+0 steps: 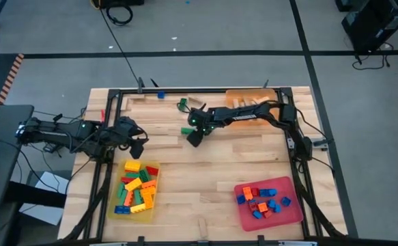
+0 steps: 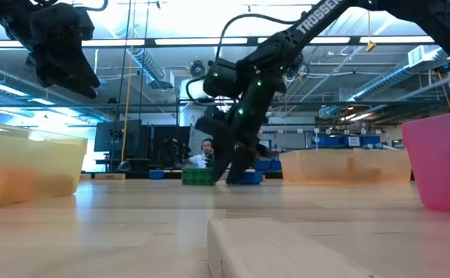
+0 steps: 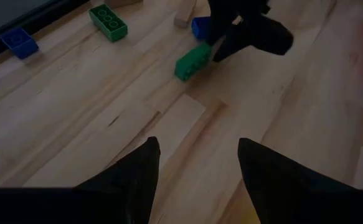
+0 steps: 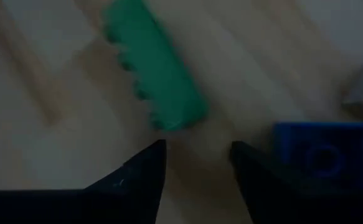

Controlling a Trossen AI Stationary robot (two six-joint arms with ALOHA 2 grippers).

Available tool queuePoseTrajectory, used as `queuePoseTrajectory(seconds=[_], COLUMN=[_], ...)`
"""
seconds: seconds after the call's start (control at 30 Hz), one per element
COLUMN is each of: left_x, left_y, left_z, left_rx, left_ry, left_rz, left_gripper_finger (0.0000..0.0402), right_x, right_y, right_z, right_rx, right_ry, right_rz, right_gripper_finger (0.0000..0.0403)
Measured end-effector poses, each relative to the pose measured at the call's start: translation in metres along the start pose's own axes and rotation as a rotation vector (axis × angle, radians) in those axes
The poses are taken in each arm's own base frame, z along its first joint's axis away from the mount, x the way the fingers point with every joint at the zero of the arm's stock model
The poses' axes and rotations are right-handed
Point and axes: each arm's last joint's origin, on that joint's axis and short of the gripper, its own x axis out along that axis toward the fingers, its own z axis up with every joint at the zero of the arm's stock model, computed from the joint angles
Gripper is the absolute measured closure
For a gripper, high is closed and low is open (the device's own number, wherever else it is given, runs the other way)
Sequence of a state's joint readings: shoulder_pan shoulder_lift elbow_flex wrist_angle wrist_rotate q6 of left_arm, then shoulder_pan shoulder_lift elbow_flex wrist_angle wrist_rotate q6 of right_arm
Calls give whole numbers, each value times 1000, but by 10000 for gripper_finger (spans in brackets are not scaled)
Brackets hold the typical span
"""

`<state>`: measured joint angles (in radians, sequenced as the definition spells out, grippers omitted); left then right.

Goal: Sort blocks by size
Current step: Put the large green piece into the yellow bin

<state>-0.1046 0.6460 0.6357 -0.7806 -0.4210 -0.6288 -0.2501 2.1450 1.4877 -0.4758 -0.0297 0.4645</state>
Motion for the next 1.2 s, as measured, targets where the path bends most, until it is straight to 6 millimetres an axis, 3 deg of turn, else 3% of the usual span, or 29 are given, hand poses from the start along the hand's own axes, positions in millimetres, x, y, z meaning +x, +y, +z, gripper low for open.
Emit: queuePoseTrajectory(seconds=[0.37,0.6,0.93,1.2], left_x=[2,2,2,2], left_y=[-1,-1,-1,-1], left_z=[0,0,0,-1], left_rx=[1,0,1,5], left_ry=[8,16,16,20], left_rz=[5,-5,-4,1], left_gripper_finger=[177,177,177,177], right_x=[4,4,2,28], right_y=[10,9,18,19], right_z=[0,2,16,11], right_rx=[-262,-295,-337,-340], right_ry=[-32,-53,-227,-222], right_rz=[64,61,77,80], right_gripper_finger=[210,170,102,129])
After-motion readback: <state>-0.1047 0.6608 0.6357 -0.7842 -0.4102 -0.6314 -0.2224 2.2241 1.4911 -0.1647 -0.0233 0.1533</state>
